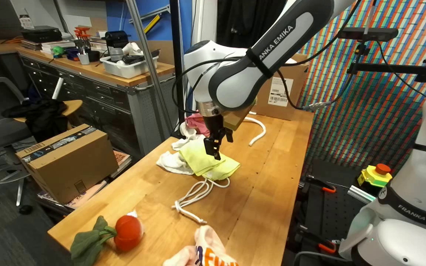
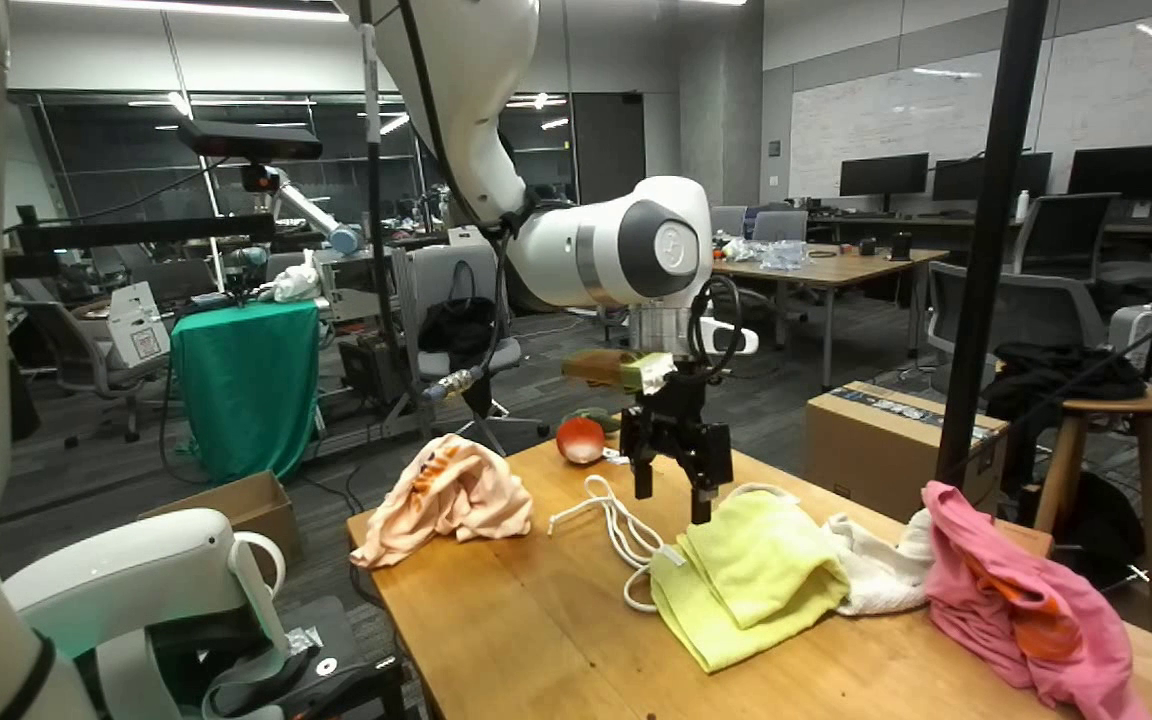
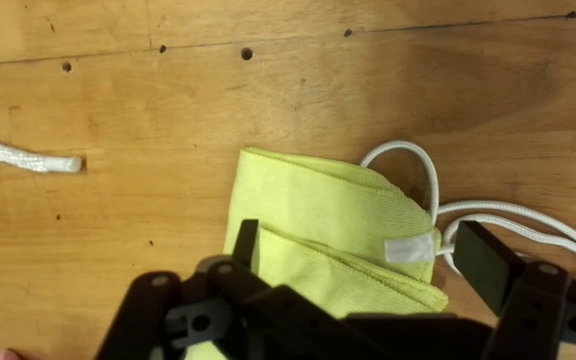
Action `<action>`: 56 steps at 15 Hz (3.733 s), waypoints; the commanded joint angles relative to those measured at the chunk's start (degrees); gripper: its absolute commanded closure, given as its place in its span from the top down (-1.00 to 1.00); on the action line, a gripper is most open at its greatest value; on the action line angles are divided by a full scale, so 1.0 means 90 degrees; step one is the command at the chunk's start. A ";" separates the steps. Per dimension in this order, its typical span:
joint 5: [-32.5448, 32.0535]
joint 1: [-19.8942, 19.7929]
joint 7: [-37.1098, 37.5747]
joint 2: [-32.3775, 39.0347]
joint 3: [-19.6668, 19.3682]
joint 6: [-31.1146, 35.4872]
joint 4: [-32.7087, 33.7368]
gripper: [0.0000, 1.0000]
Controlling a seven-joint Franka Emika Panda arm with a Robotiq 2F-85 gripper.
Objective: Move the white rope to the right, move the radish to the left, move the peach shirt to the left, move the pink shirt to the right, move the yellow towel to the right, move the white towel forwards
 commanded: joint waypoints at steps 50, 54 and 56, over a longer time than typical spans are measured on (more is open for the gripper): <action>-0.0337 0.1255 0.2284 0.1798 -0.1644 0.2623 0.0986 -0.93; -0.0816 0.1381 0.2622 0.1459 -0.1995 0.2240 0.0930 -0.91; -0.1121 0.1383 0.2801 0.1248 -0.2083 0.2039 0.0873 -0.91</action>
